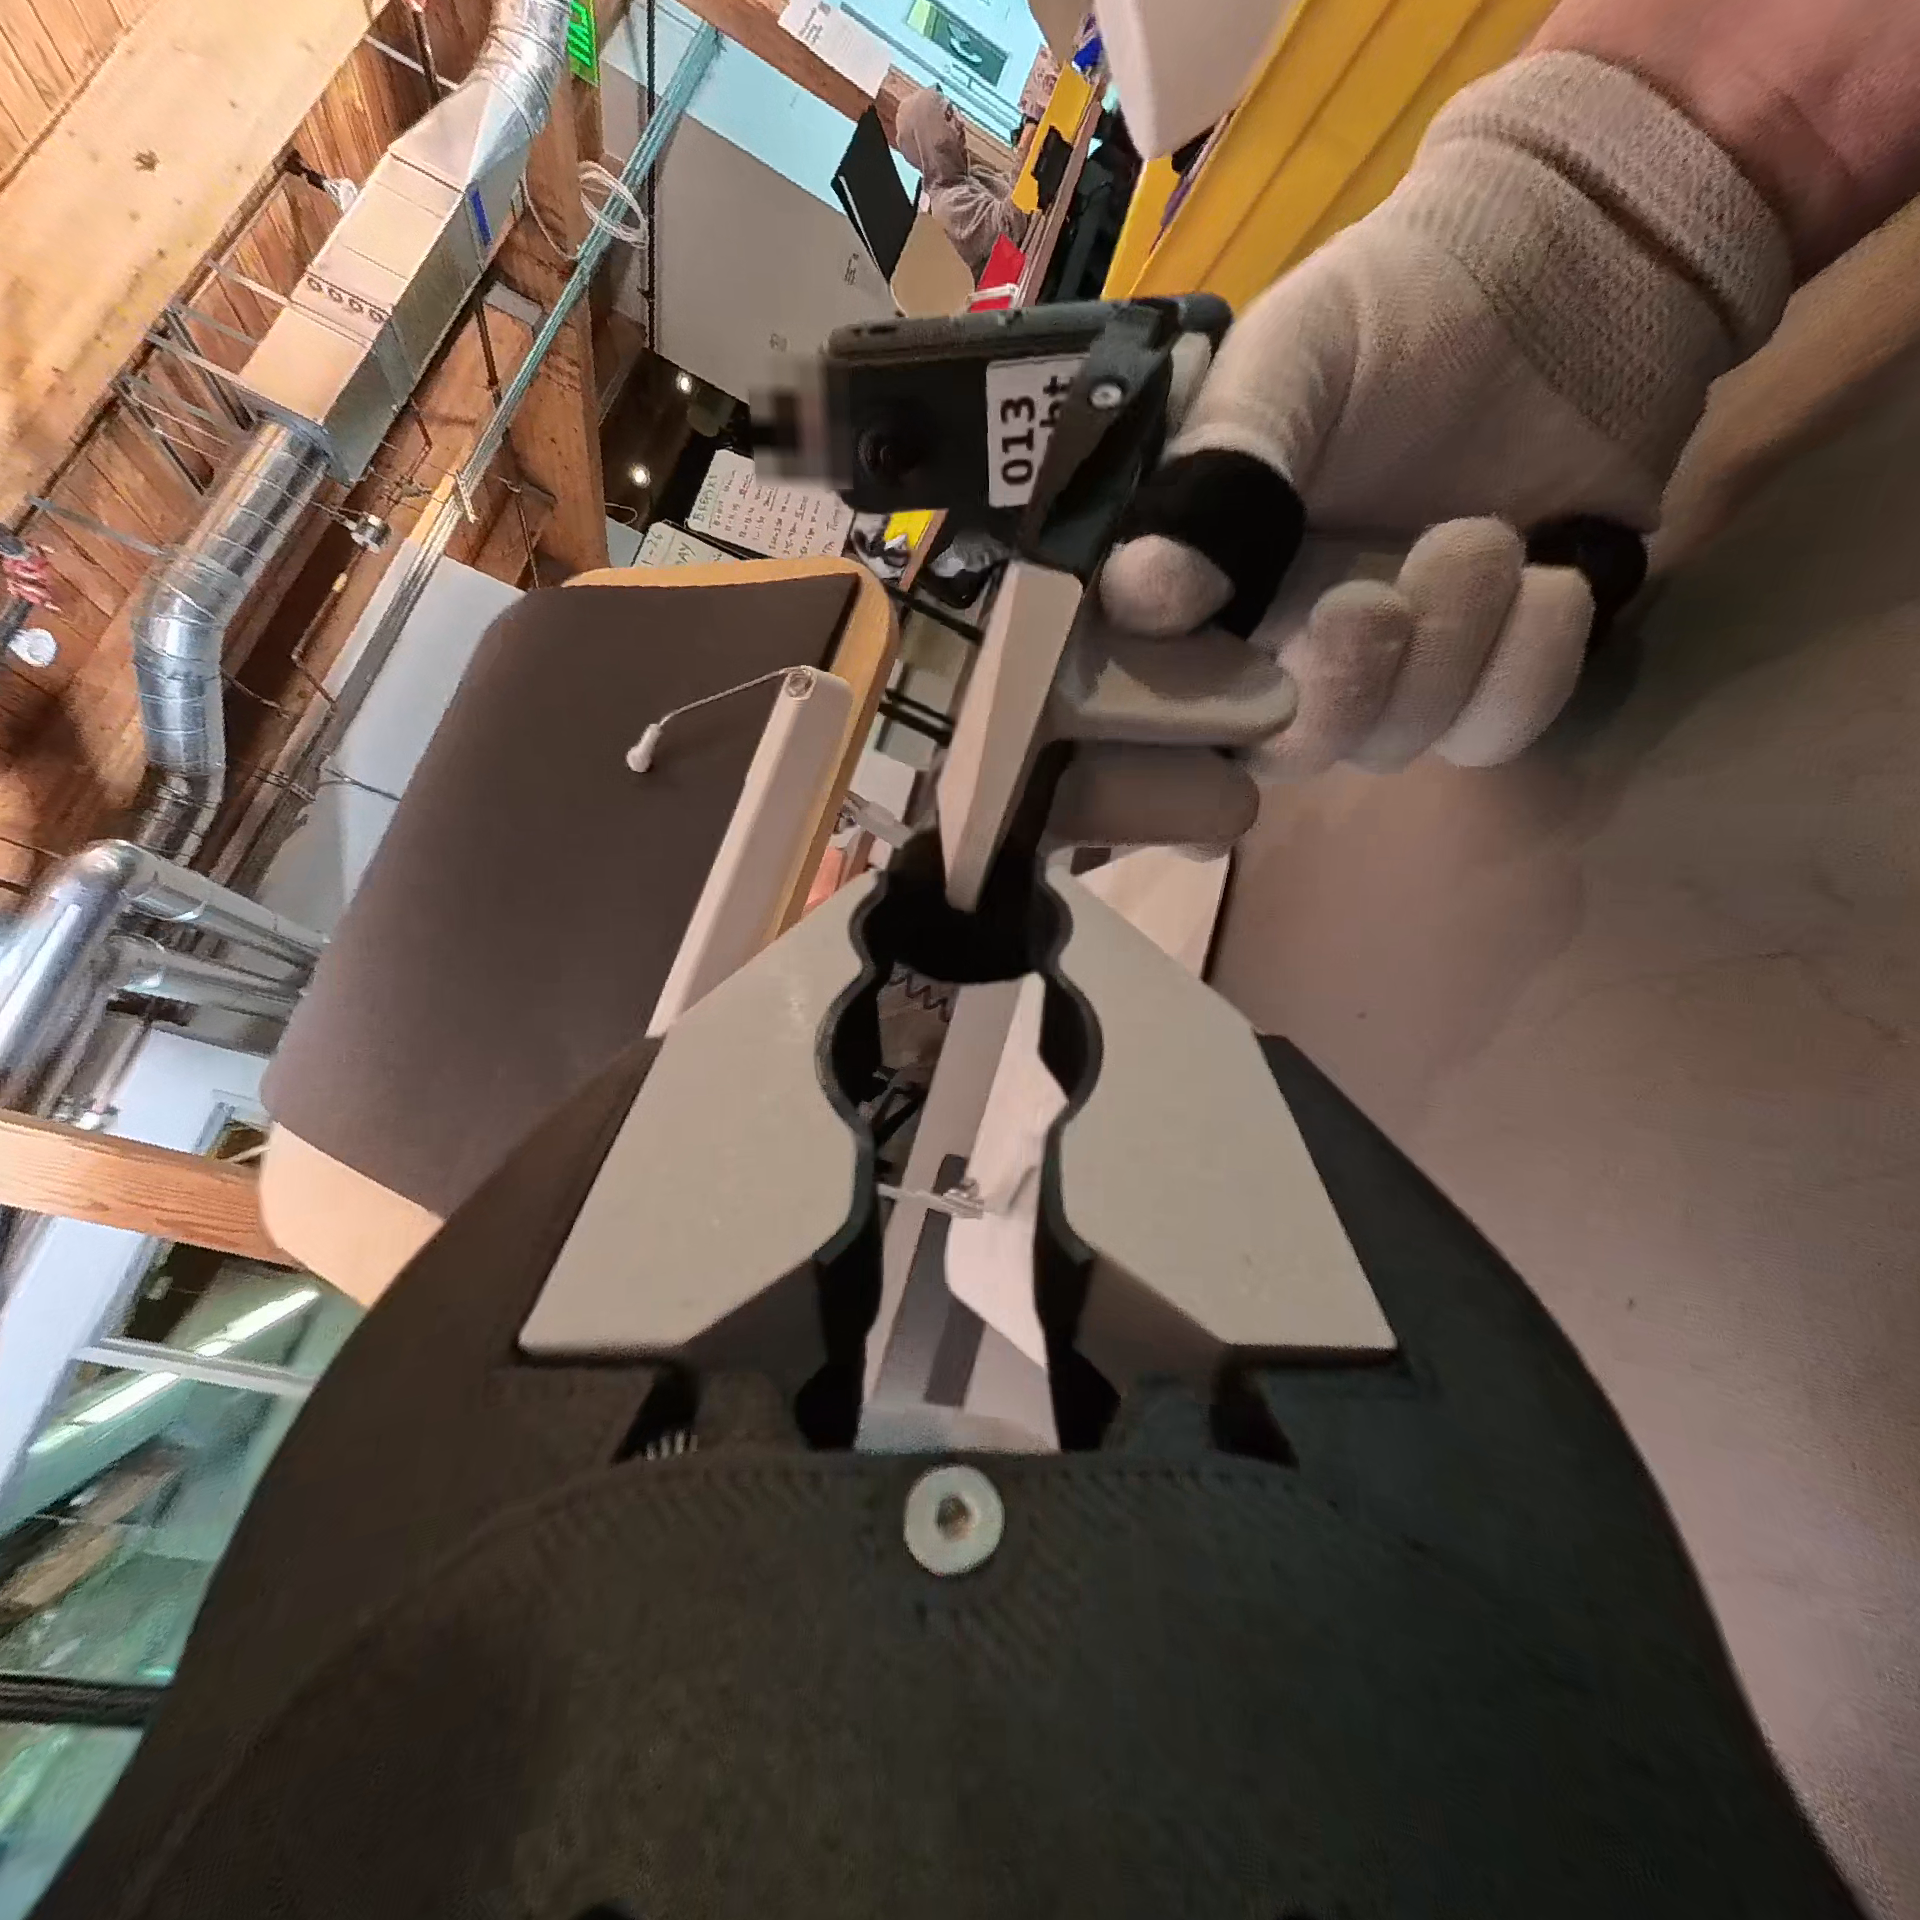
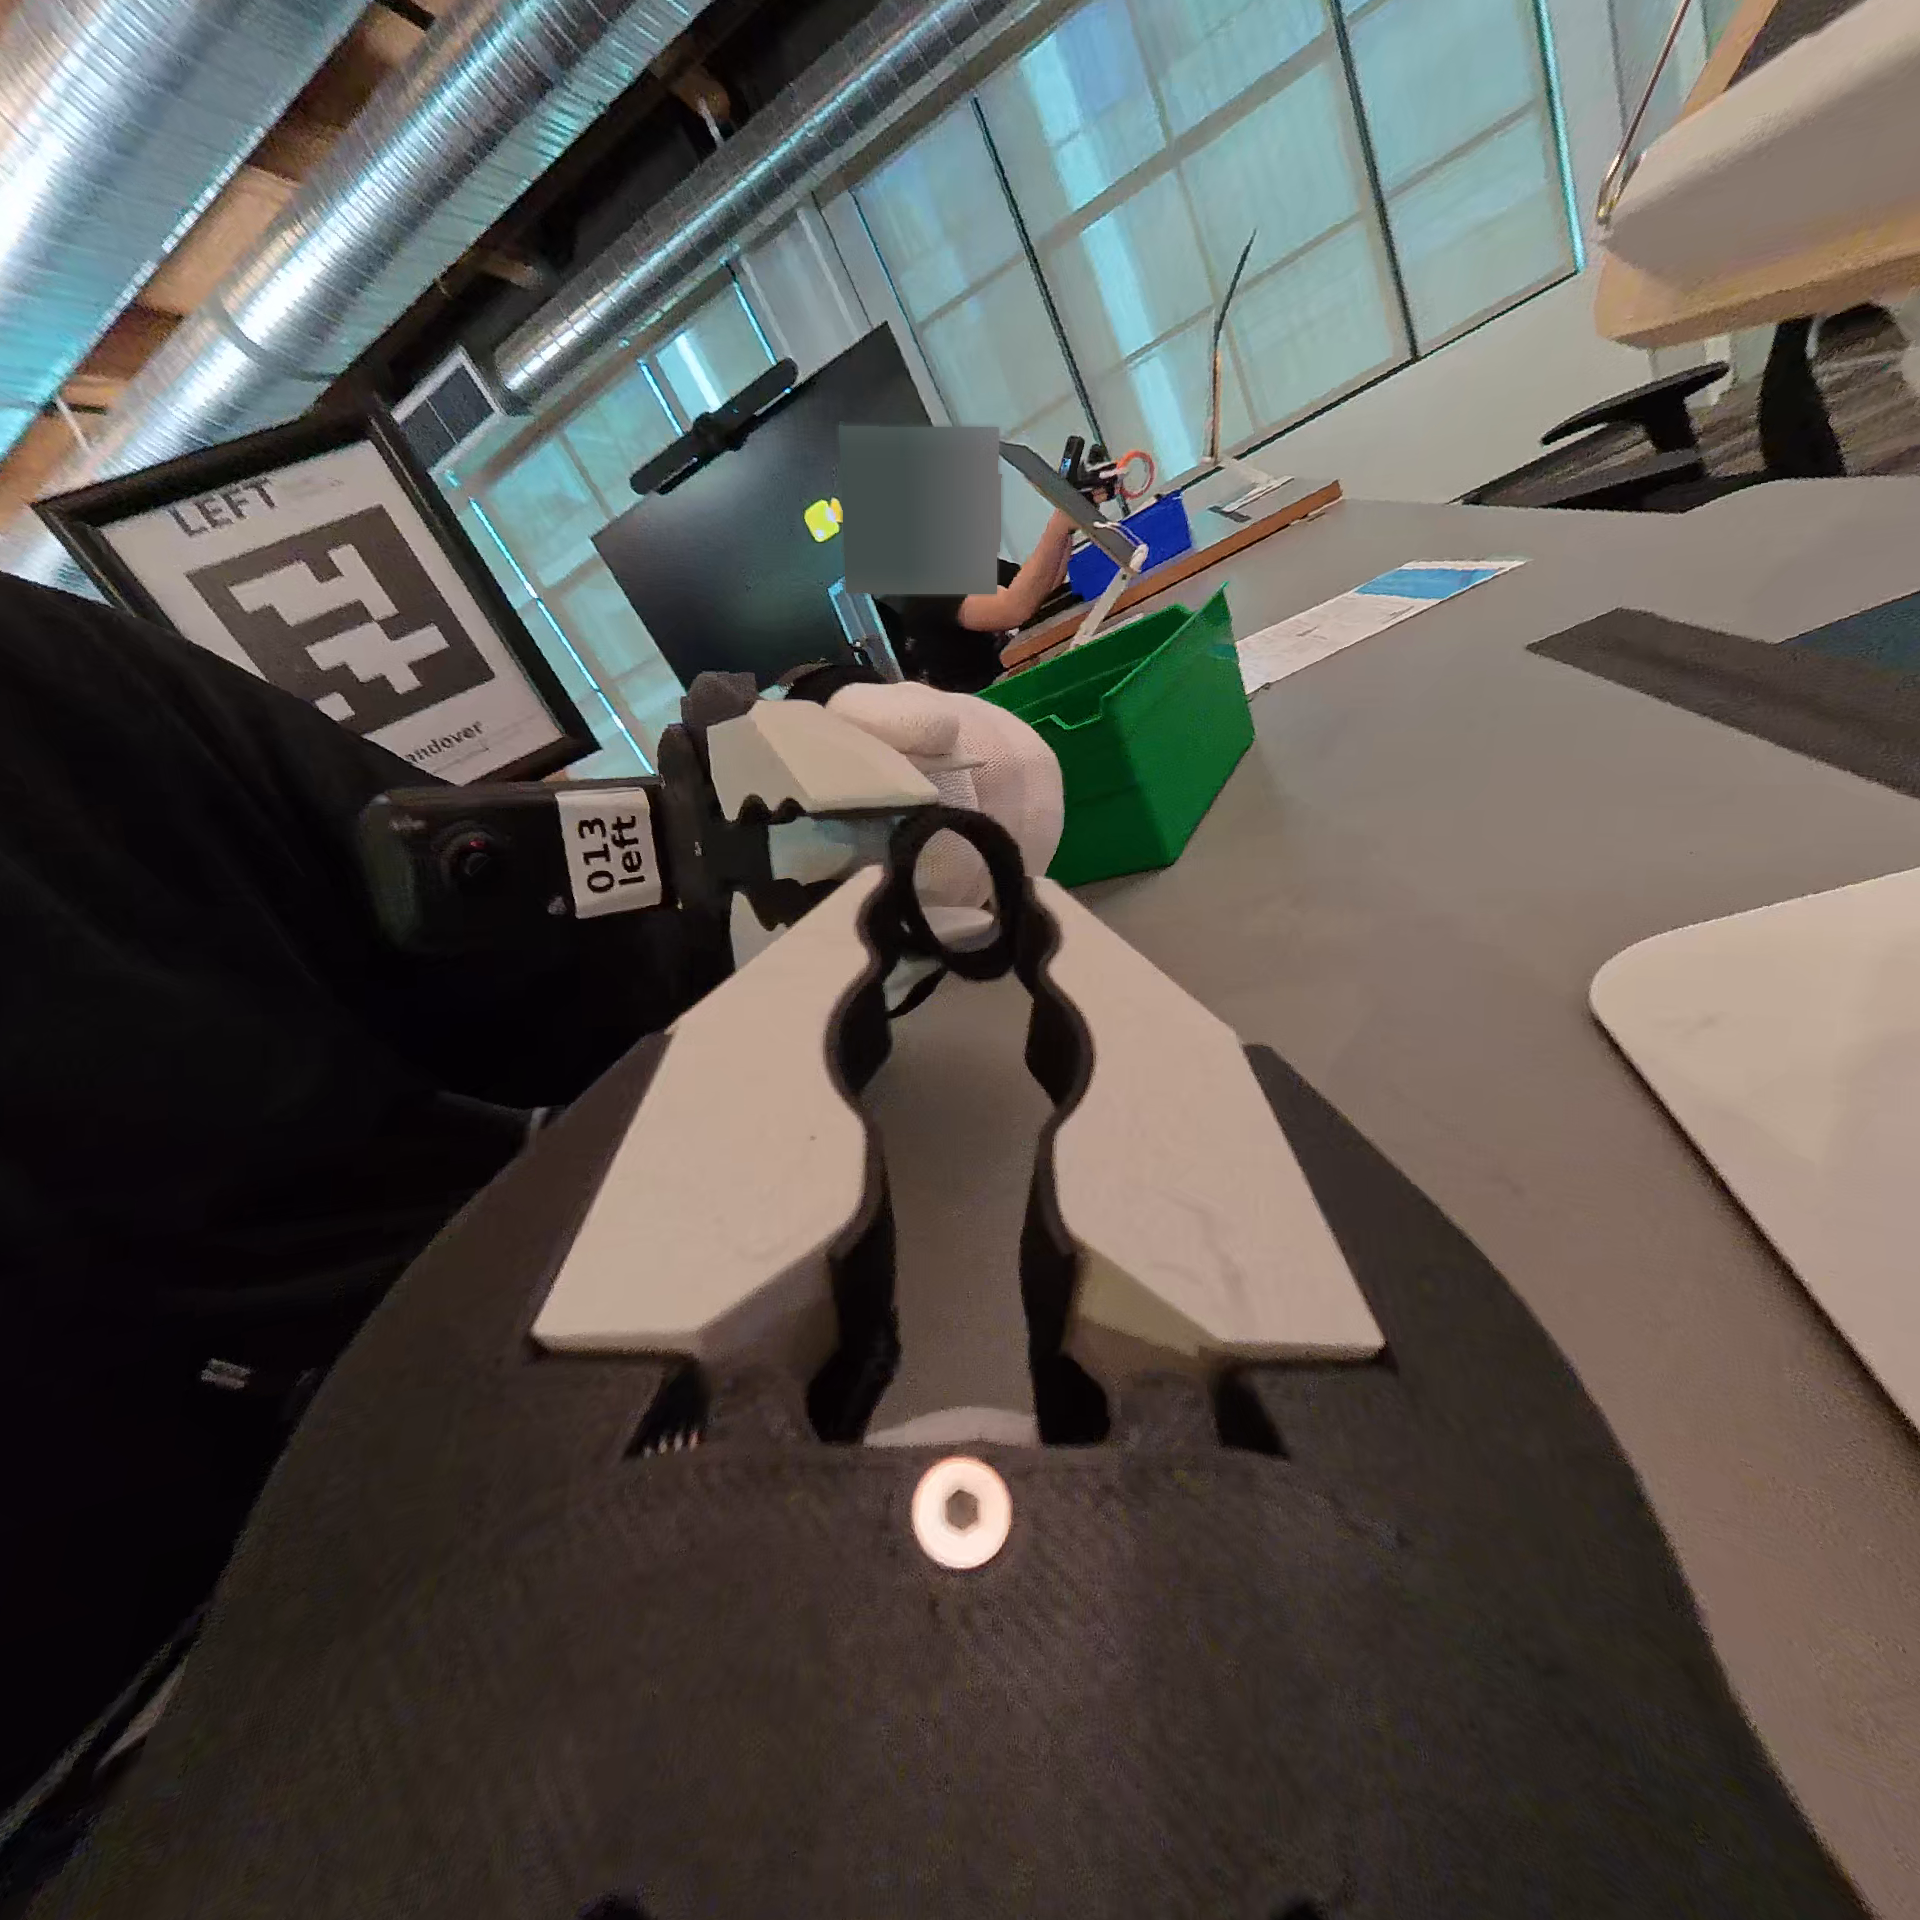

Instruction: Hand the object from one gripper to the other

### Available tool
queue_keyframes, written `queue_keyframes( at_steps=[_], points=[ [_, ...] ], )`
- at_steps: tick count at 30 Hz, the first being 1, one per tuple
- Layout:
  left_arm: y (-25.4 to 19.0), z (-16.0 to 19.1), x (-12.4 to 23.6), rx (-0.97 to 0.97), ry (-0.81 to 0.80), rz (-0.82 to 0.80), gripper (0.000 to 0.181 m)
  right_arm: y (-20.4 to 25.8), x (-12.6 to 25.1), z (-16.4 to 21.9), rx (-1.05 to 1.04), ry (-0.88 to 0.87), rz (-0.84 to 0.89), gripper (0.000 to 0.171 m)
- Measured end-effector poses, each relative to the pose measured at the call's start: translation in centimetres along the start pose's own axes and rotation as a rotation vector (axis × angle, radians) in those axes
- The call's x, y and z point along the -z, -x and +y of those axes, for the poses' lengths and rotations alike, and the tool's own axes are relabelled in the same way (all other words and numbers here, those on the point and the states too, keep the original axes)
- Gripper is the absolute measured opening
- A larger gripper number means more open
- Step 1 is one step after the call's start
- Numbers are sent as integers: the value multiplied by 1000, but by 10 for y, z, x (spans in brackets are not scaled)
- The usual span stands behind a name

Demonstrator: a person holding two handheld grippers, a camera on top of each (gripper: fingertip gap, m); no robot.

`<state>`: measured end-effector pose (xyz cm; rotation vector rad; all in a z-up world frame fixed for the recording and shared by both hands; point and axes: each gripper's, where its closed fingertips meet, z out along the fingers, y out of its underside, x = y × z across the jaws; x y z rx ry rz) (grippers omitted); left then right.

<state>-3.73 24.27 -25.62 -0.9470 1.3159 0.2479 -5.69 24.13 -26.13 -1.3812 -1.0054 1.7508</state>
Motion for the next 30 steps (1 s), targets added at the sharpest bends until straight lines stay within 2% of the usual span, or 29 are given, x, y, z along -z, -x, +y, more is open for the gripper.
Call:
queue_keyframes(
  at_steps=[3, 5, 7, 9, 13, 16, 19, 22, 30],
  points=[
    [3, -1, 0, 91, -8, 3, 24, -2, 1, -1, 49, 3, 28, 5],
    [9, -1, 0, 232, -25, 21, 31, -3, 5, -8, 69, -33, 45, 2],
    [18, 1, 1, 441, -43, 50, 35, -4, 12, -19, 119, -81, 74, 1],
    [24, 3, 0, 737, -68, 123, 38, -4, 15, -23, 194, -94, 110, 0],
    [25, 6, -3, 1298, -128, 325, 38, -3, 8, -16, 328, -34, 164, 0],
    [7, 9, -6, 1571, -118, 499, 39, -1, 4, -19, 457, -25, 218, 0],
    [10, -5, -3, 1814, -257, 632, 43, -2, 2, -19, 537, -13, 256, 0],
    [5, -16, -1, 1861, -292, 719, 49, 3, -4, -16, 588, 12, 249, 0],
    [11, -15, 1, 1993, -383, 759, 40, 3, -11, -12, 707, 61, 294, 0]
  ],
)
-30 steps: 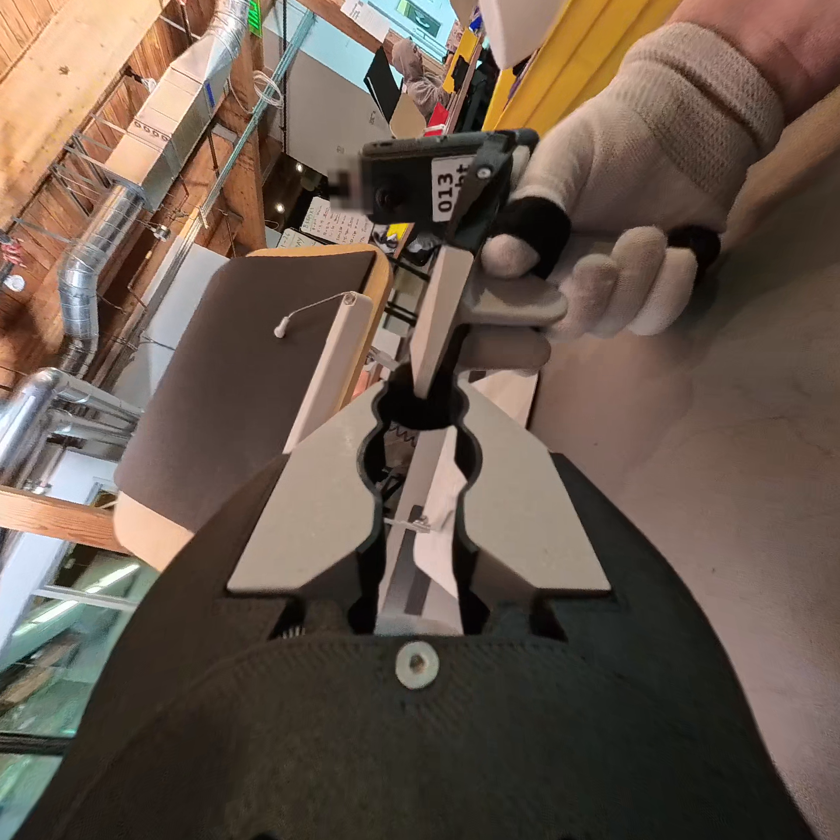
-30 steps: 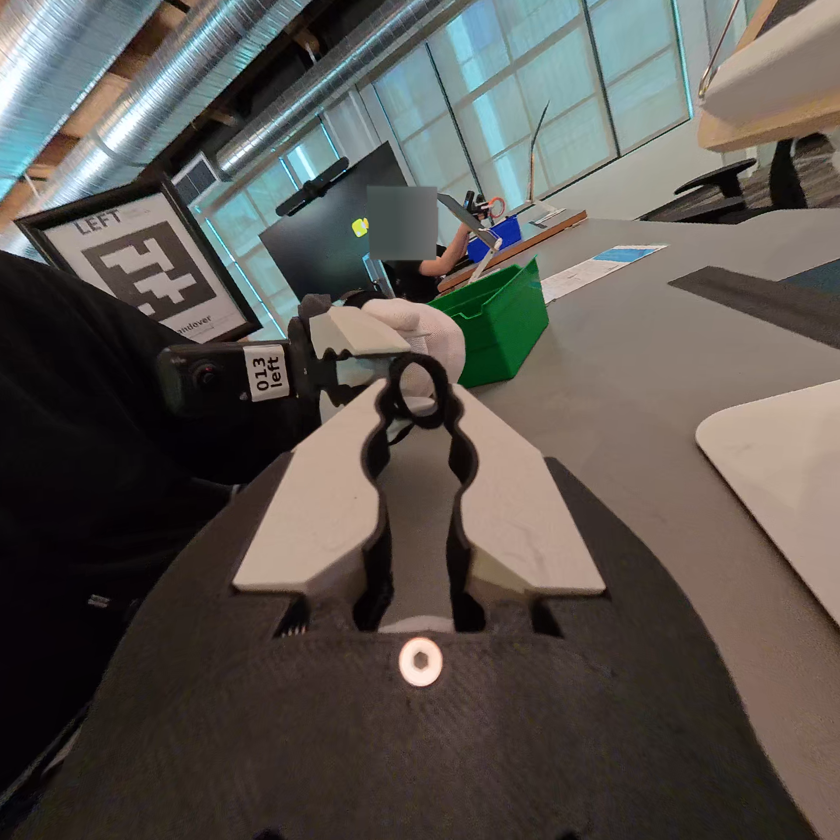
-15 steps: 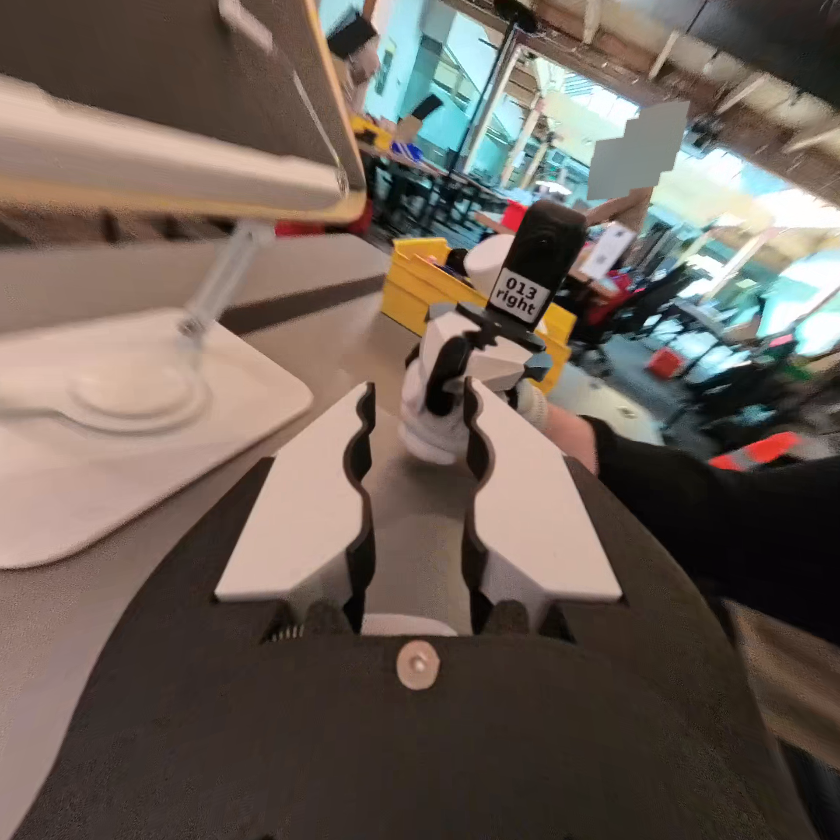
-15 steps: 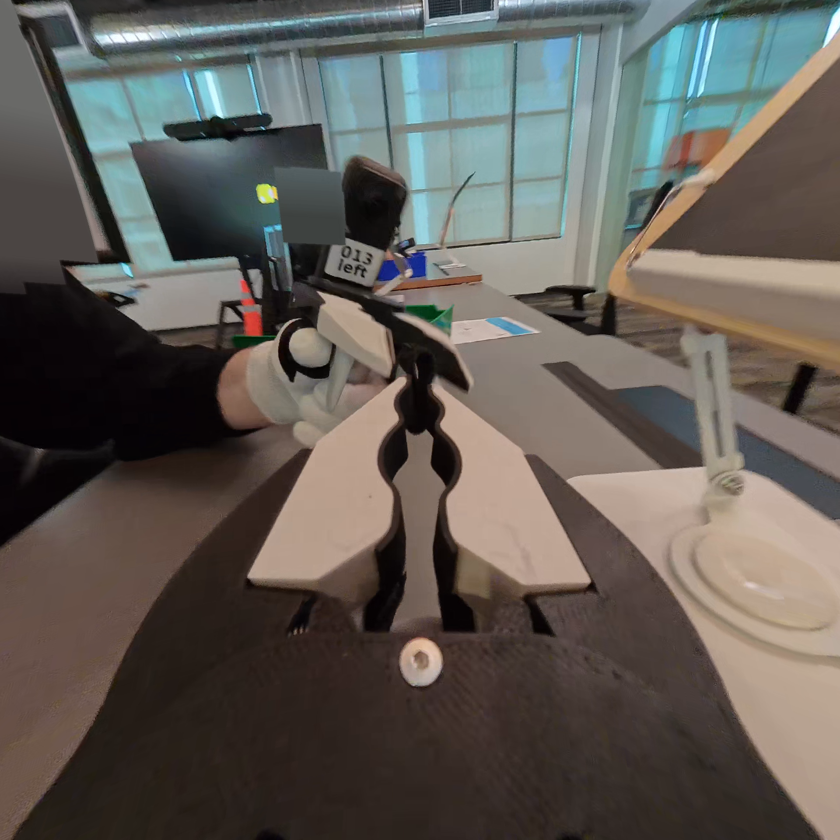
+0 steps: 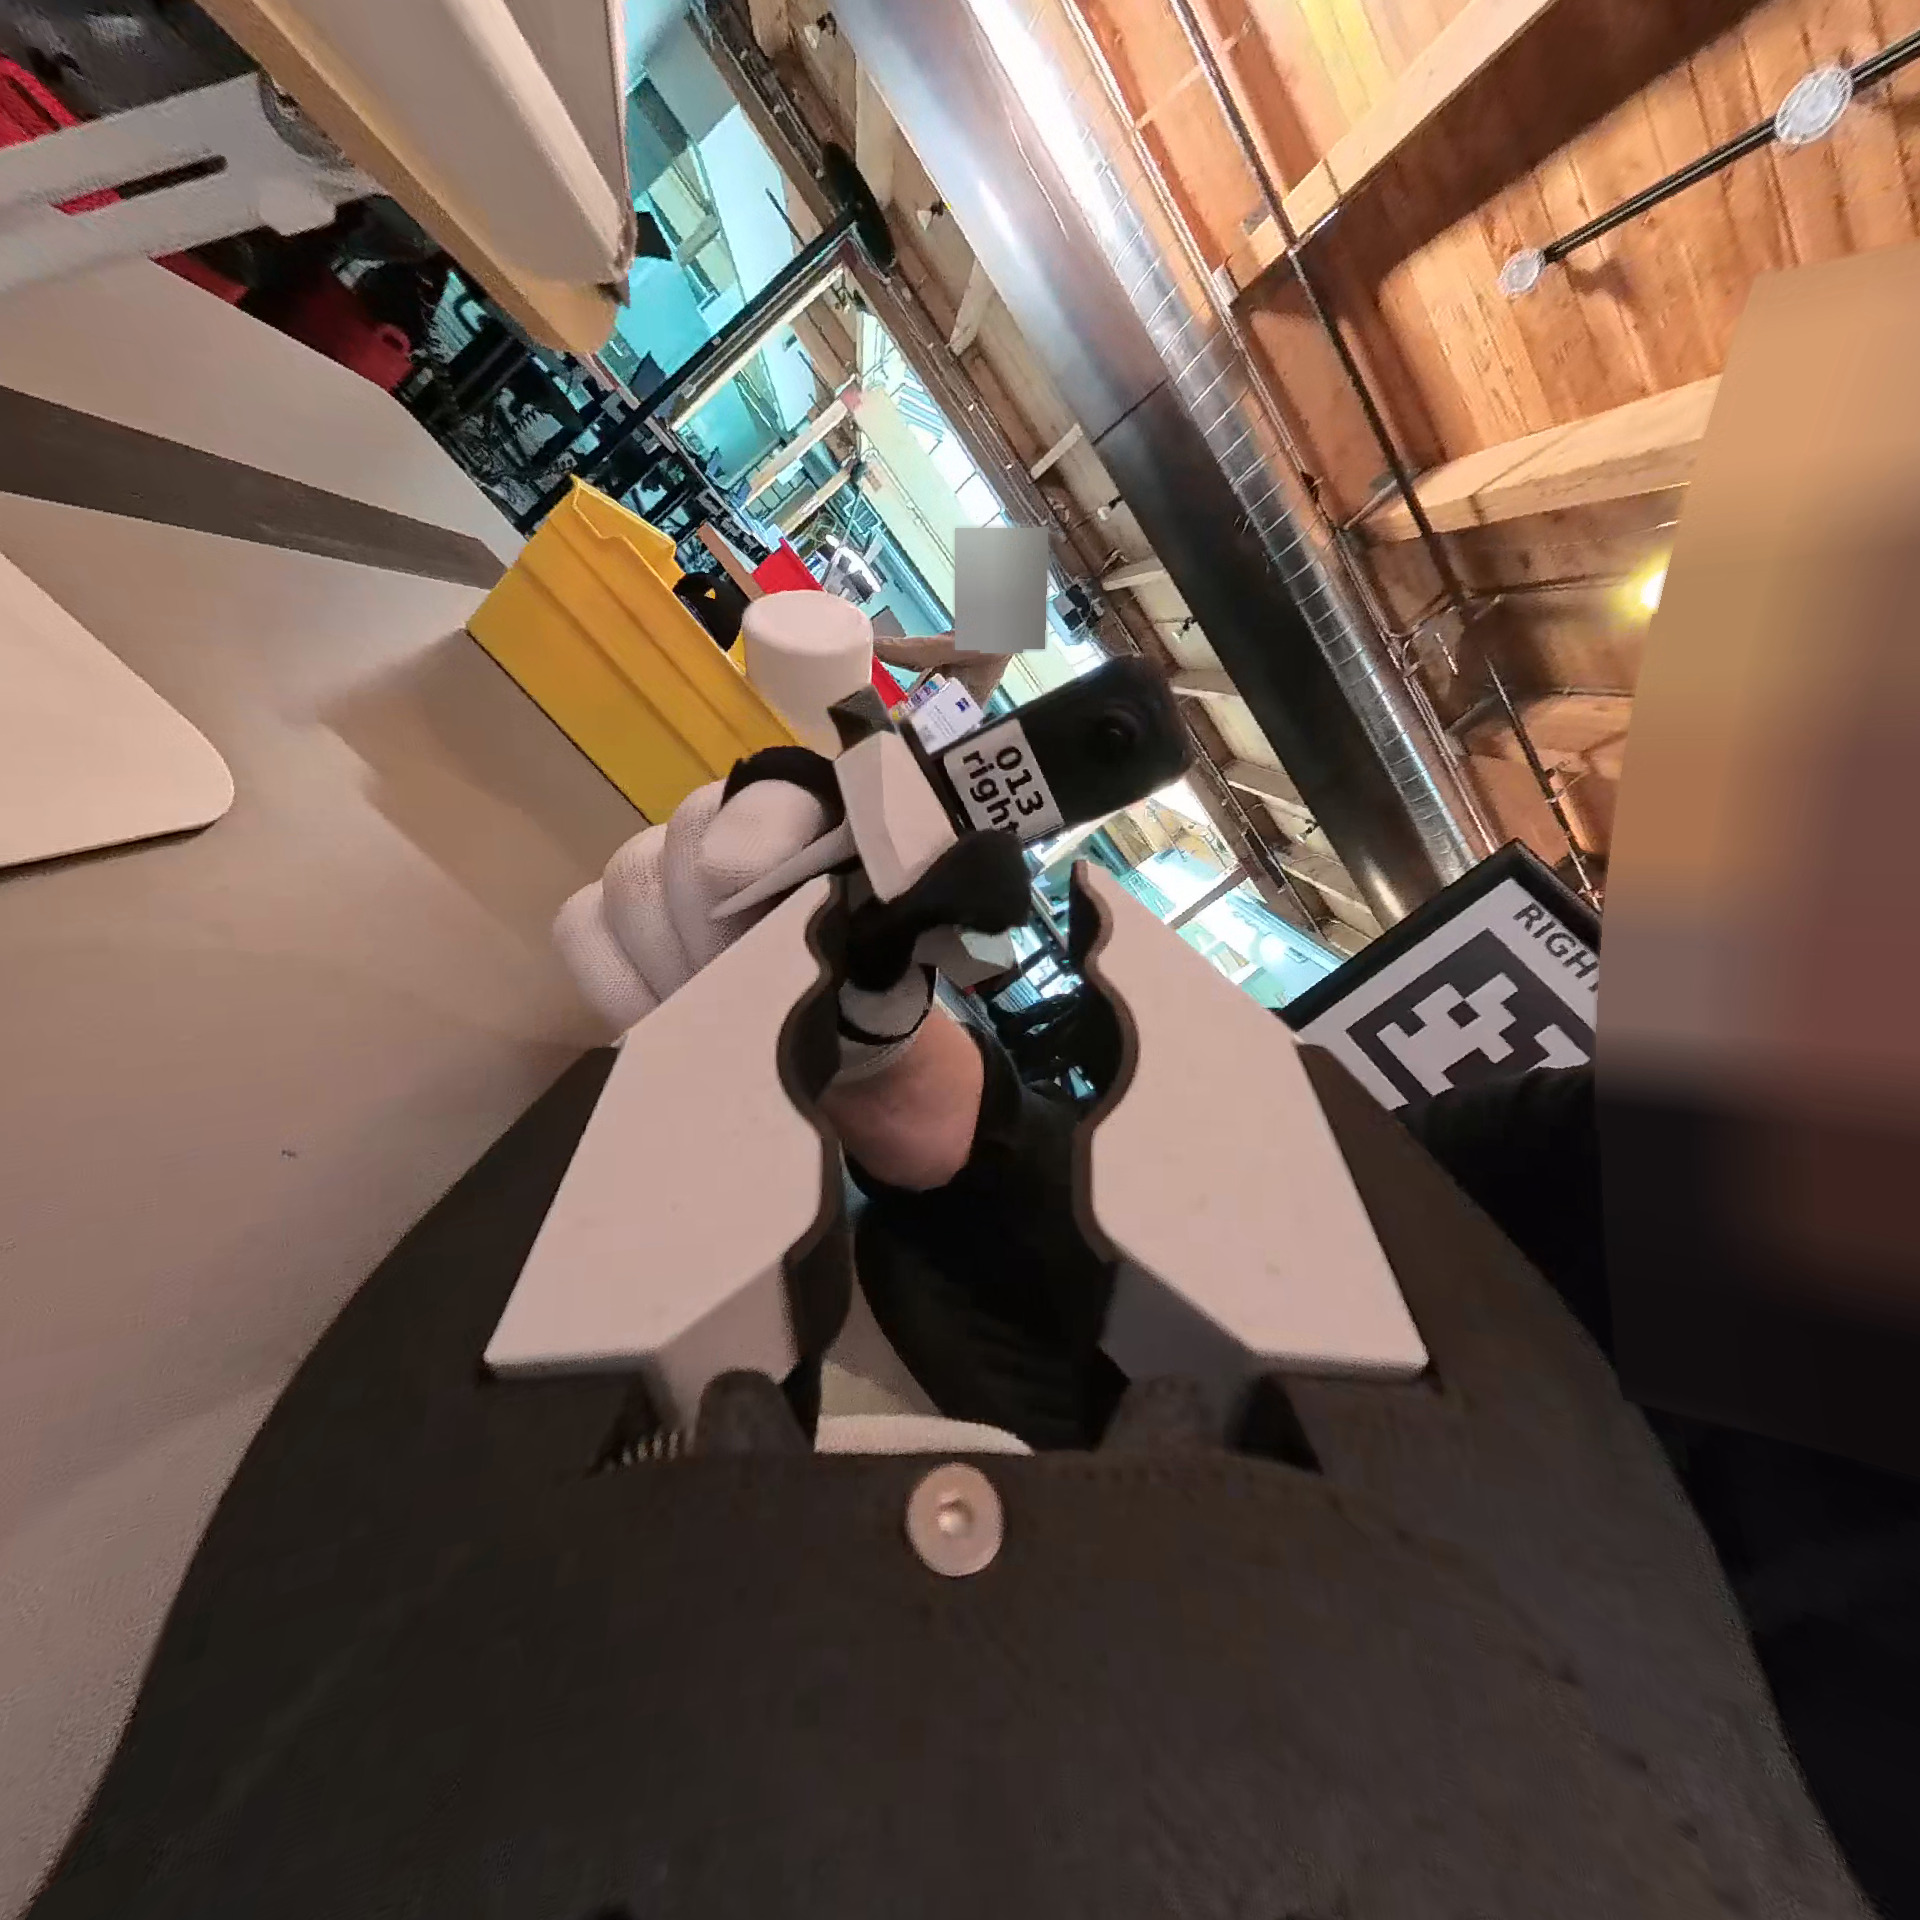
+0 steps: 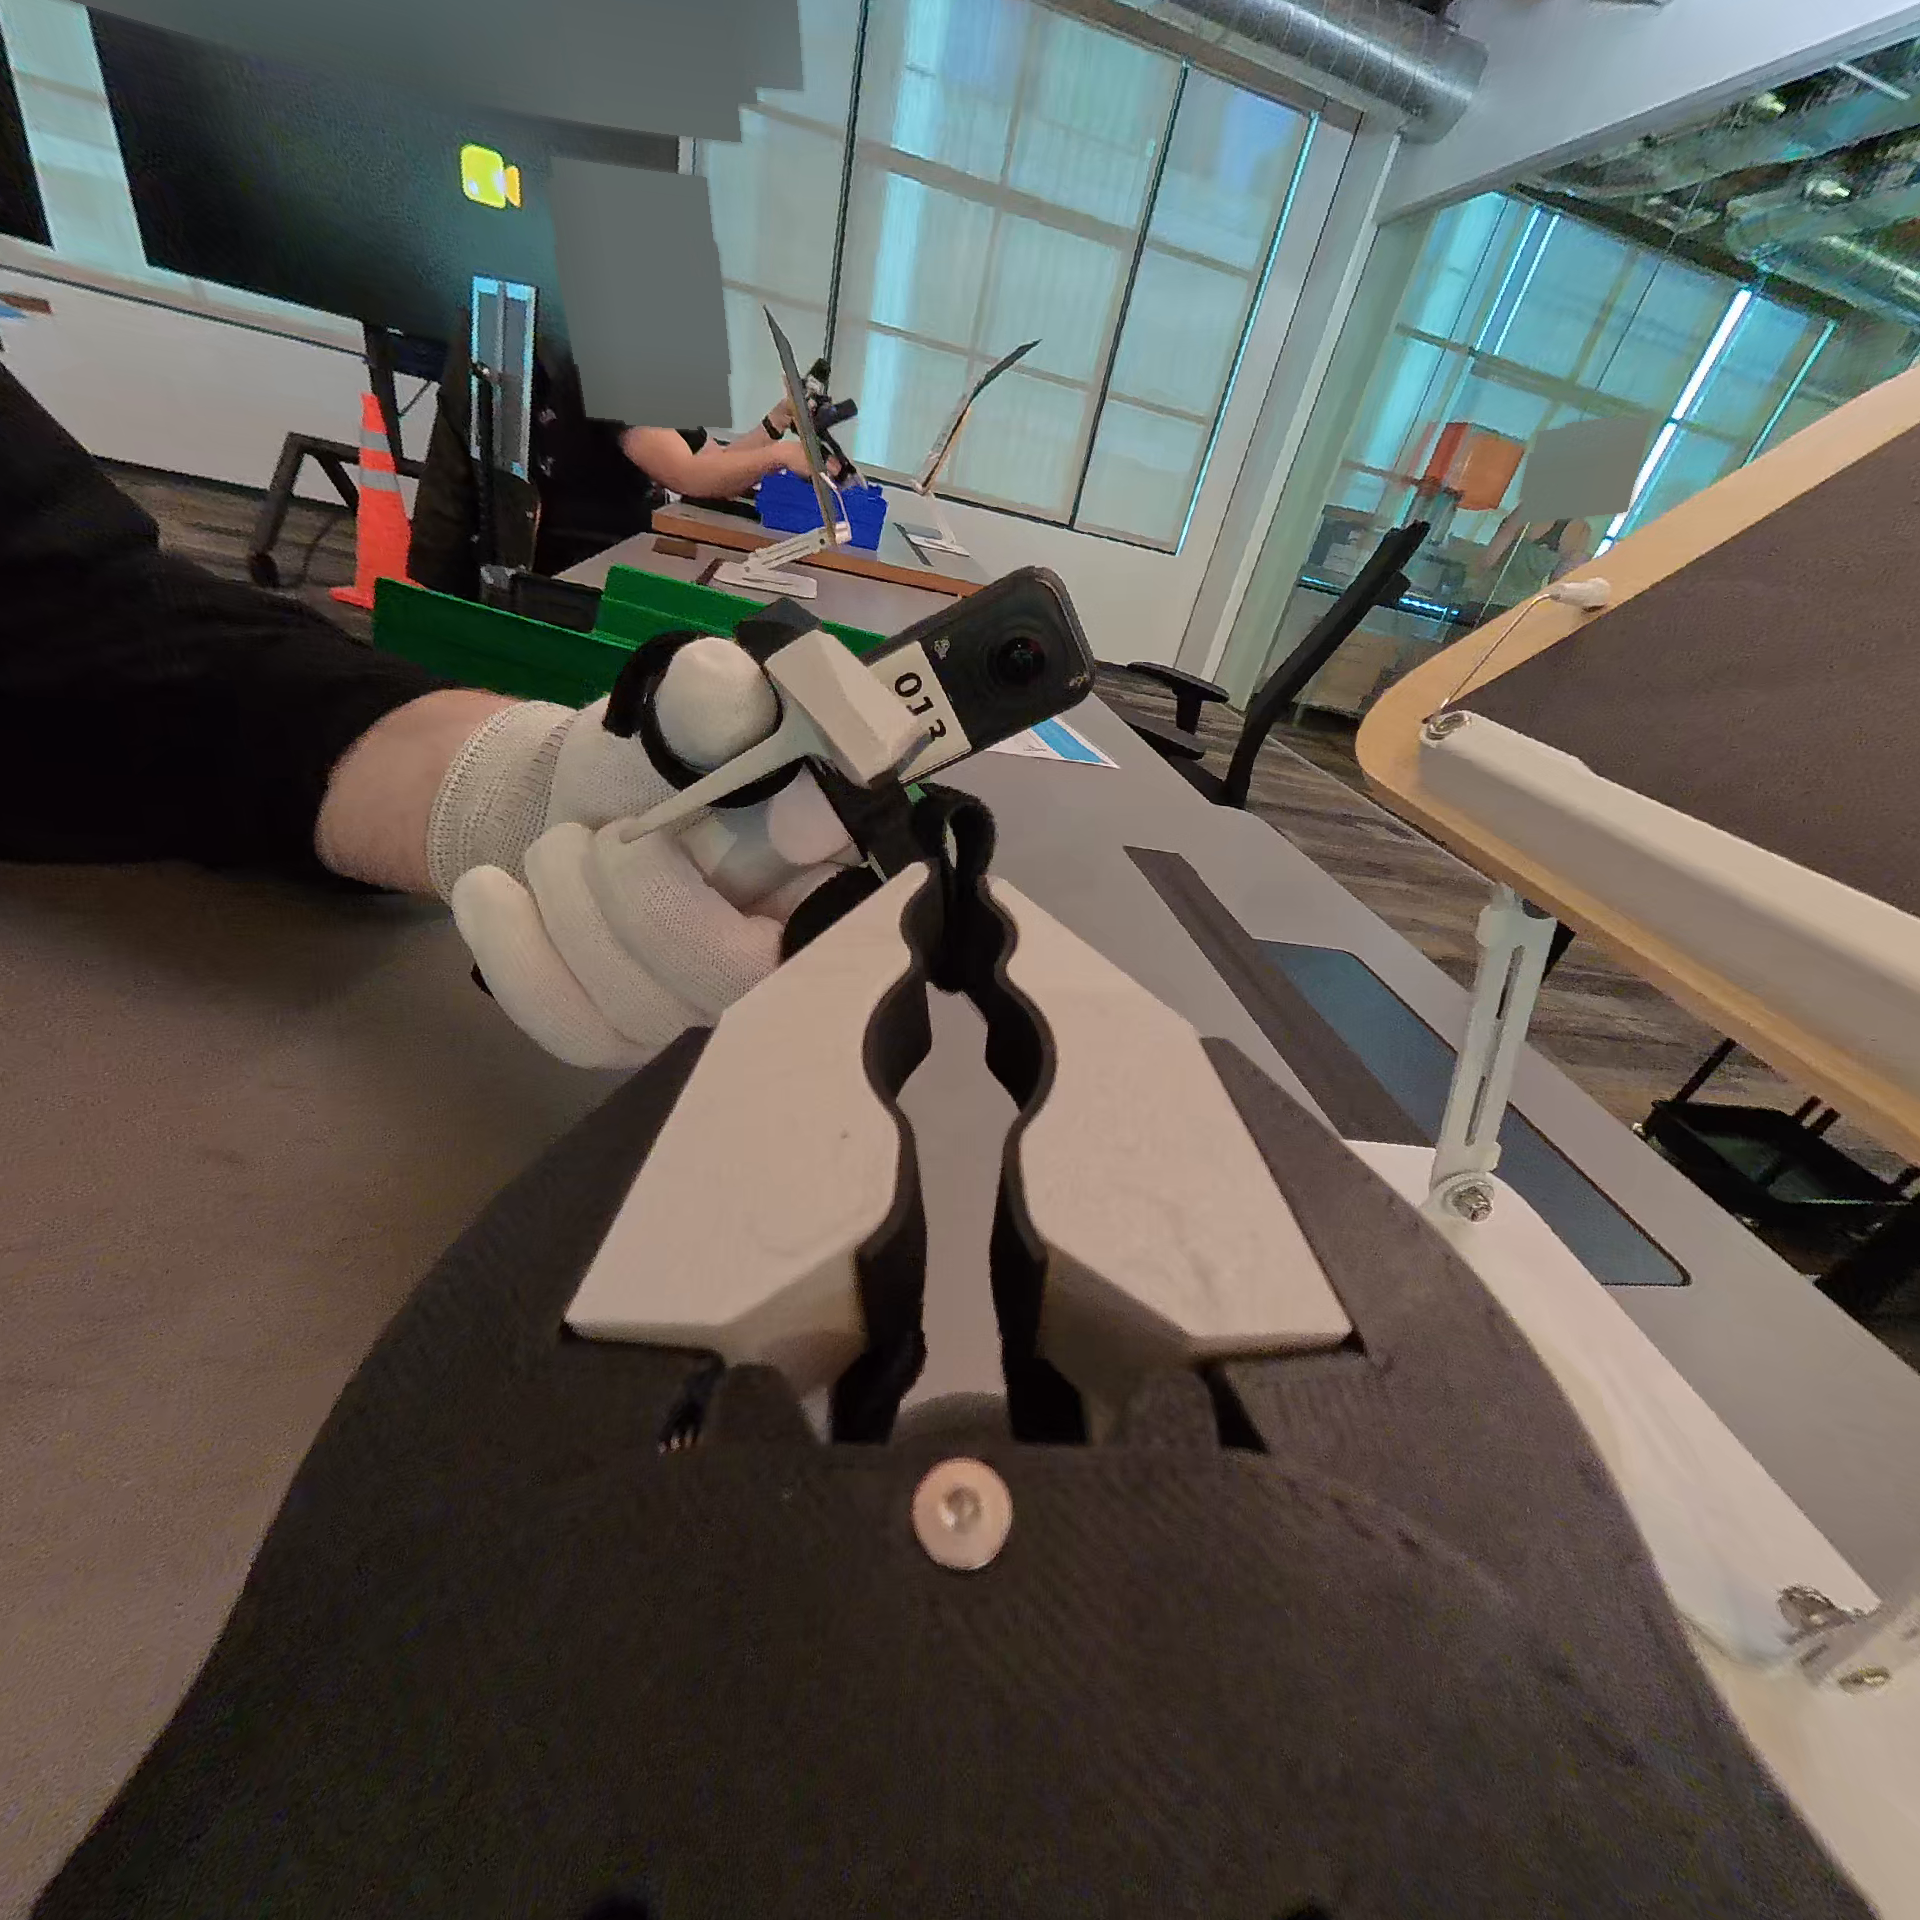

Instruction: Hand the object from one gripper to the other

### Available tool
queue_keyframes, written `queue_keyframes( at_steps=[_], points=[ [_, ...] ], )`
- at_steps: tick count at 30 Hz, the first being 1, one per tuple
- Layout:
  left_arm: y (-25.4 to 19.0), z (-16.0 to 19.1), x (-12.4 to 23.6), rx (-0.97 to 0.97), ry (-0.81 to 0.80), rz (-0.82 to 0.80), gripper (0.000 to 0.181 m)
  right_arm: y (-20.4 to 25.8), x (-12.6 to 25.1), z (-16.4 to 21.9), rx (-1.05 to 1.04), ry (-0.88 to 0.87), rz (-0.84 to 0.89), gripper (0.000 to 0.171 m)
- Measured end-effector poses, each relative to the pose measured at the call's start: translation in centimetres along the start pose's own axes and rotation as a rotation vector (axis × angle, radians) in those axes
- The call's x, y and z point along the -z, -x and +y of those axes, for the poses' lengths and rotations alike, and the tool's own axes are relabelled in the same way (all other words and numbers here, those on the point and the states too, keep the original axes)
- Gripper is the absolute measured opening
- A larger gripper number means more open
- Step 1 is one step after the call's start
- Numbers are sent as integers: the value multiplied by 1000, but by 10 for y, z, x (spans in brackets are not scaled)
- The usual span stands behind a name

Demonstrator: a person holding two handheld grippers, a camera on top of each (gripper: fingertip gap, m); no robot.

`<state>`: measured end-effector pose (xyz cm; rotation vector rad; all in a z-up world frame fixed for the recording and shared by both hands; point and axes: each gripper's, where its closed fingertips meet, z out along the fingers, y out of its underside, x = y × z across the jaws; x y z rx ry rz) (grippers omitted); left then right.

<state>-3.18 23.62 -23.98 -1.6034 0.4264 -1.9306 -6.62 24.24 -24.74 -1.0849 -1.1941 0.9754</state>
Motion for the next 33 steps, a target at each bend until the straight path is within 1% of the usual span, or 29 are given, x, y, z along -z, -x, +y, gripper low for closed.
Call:
queue_keyframes(
  at_steps=[7, 13, 15, 22, 23, 24, 27, 30, 33],
  points=[
    [0, -12, 8, 31, -65, 29, 42, 6, 1, -4, -22, -31, -41, 0],
    [1, -5, 4, 73, -49, 58, 38, 10, -1, -2, -4, -16, -58, 0],
    [1, -4, 5, 64, -40, 60, 29, 8, 0, 1, 2, -1, -48, 0],
    [6, -4, 7, 38, -34, 34, 28, 5, -2, 6, 7, 15, -27, 1],
    [8, -5, 8, 22, -37, 13, 29, 4, -2, 7, 10, 23, -21, 1],
    [13, -7, 9, -16, -43, -32, 33, 2, -2, 9, 17, 34, -10, 1],
    [26, -18, 16, -148, -82, -182, 36, -9, -2, 16, 65, 88, 65, 1],
    [37, -26, 23, -254, -109, -319, 37, -24, -2, 29, 191, 199, 186, 1],
    [42, -28, 24, -389, -105, -436, 36, -28, -7, 37, 284, 285, 244, 1]
  ],
)
